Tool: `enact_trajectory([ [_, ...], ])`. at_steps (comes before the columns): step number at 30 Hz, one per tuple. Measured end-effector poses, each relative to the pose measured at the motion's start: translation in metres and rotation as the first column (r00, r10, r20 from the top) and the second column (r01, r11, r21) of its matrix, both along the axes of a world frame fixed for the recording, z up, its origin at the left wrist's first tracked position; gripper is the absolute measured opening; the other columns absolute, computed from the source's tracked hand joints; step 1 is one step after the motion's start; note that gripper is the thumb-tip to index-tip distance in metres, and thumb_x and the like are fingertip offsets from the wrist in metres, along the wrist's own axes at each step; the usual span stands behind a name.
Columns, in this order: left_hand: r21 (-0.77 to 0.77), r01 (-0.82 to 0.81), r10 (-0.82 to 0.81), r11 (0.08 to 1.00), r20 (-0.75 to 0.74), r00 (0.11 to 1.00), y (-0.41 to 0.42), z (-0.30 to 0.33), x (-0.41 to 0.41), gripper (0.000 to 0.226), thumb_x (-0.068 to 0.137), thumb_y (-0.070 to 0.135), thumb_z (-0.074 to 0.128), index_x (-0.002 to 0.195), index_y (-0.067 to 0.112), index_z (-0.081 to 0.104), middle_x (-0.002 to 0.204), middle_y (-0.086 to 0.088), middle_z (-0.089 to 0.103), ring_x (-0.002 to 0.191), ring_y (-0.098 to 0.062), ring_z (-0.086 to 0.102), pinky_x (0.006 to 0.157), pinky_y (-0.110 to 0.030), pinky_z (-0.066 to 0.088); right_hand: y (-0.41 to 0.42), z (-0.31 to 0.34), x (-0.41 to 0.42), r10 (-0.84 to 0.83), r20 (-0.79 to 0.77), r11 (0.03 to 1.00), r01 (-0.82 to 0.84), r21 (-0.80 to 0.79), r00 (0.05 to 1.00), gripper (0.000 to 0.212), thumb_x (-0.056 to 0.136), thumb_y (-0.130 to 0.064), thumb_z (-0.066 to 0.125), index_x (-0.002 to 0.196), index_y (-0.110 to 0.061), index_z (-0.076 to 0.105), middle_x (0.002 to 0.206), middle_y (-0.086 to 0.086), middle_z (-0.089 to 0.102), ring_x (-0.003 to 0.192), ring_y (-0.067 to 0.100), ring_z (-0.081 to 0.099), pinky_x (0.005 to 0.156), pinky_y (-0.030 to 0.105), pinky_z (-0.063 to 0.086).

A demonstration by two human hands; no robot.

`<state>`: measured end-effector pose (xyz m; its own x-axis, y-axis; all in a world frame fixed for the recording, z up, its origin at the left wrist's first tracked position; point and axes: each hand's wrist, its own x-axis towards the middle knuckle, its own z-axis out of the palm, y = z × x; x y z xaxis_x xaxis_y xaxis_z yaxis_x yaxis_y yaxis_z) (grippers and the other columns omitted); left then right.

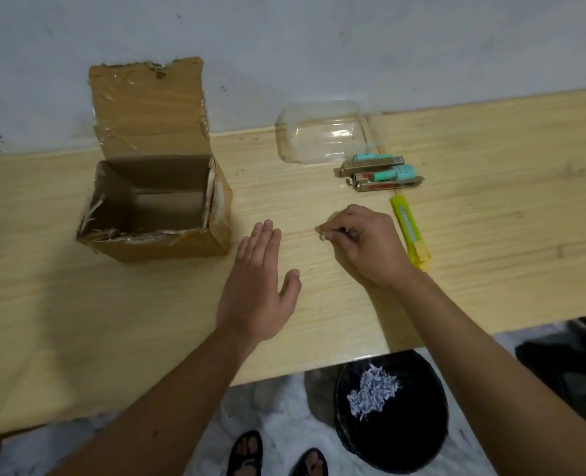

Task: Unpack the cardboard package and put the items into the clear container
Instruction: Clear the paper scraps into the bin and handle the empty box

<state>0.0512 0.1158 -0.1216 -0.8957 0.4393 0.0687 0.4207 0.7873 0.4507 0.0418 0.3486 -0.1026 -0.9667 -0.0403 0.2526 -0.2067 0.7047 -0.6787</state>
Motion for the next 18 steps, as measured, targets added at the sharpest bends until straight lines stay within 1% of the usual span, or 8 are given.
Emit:
enact_trajectory([
  [3,-0.032,0.020,-0.023,0.999,-0.072,0.997,0.000,-0.004,0.001,0.068,0.101,0.036,0.049,0.156,-0.003,0.037,0.168,-0.019,0.031,0.160,-0.028,0.021,0.130,-0.047,0.021,0.007,0.003,0.041,-0.081,0.079,0.990,0.090,-0.111,0.994,0.013,0.089,-0.011,0.079,0.098,-0.019,0.083,0.098,-0.005,0.076,0.093,0.007,0.072,0.084,0.032,0.058],
  [5,-0.024,0.030,-0.032,0.999,-0.085,0.996,0.000,-0.005,0.003,0.067,0.102,0.034,0.049,0.156,-0.004,0.036,0.168,-0.019,0.030,0.160,-0.029,0.020,0.131,-0.046,0.017,0.013,0.006,0.071,-0.122,0.140,0.979,0.142,-0.144,0.983,0.015,0.090,-0.013,0.078,0.103,-0.019,0.083,0.101,-0.006,0.076,0.094,0.005,0.071,0.084,0.027,0.056],
  [8,-0.029,0.026,-0.028,0.999,-0.045,0.999,-0.001,-0.003,0.003,0.068,0.104,0.036,0.051,0.159,0.001,0.031,0.171,-0.015,0.024,0.162,-0.025,0.013,0.132,-0.043,0.009,0.020,0.009,0.122,-0.173,0.229,0.951,0.223,-0.213,0.958,0.018,0.089,-0.012,0.079,0.106,-0.018,0.083,0.102,-0.004,0.077,0.097,0.008,0.071,0.087,0.032,0.057],
  [10,-0.047,0.039,-0.042,0.998,-0.070,0.997,-0.001,-0.004,0.003,0.068,0.104,0.037,0.049,0.159,0.001,0.031,0.170,-0.018,0.026,0.161,-0.029,0.017,0.132,-0.045,0.012,0.025,0.010,0.157,-0.198,0.286,0.918,0.280,-0.280,0.937,0.016,0.089,-0.011,0.080,0.103,-0.018,0.083,0.100,-0.004,0.078,0.097,0.013,0.073,0.087,0.036,0.058],
  [12,-0.070,0.040,-0.047,0.997,-0.105,0.993,-0.002,-0.007,0.003,0.069,0.103,0.038,0.044,0.157,-0.002,0.033,0.167,-0.023,0.030,0.158,-0.035,0.023,0.131,-0.049,0.015,0.027,0.011,0.191,-0.231,0.324,0.886,0.336,-0.319,0.917,0.013,0.089,-0.012,0.080,0.100,-0.019,0.083,0.099,-0.005,0.079,0.096,0.017,0.073,0.085,0.034,0.058],
  [14,-0.085,0.043,-0.055,0.995,-0.151,0.987,-0.002,-0.010,0.004,0.069,0.102,0.038,0.042,0.155,-0.006,0.035,0.165,-0.027,0.033,0.157,-0.039,0.027,0.130,-0.051,0.017,0.030,0.009,0.221,-0.279,0.354,0.854,0.399,-0.333,0.893,0.010,0.089,-0.013,0.080,0.097,-0.018,0.082,0.097,-0.006,0.079,0.094,0.016,0.074,0.081,0.029,0.057],
  [16,-0.112,0.047,-0.065,0.993,-0.163,0.985,-0.002,-0.011,0.005,0.071,0.103,0.040,0.038,0.156,-0.007,0.033,0.166,-0.027,0.030,0.158,-0.038,0.025,0.131,-0.050,0.015,0.034,0.000,0.247,-0.324,0.413,0.831,0.465,-0.306,0.851,0.008,0.089,-0.012,0.081,0.093,-0.018,0.082,0.093,-0.006,0.079,0.089,0.015,0.074,0.077,0.025,0.055],
  [18,-0.139,0.046,-0.064,0.989,-0.130,0.989,-0.002,-0.008,0.007,0.074,0.103,0.043,0.033,0.158,-0.005,0.028,0.169,-0.025,0.024,0.160,-0.035,0.018,0.132,-0.048,0.010,0.038,-0.018,0.272,-0.363,0.482,0.813,0.524,-0.253,0.797,0.007,0.089,-0.014,0.081,0.091,-0.020,0.082,0.092,-0.006,0.078,0.082,0.026,0.073,0.072,0.034,0.057],
])
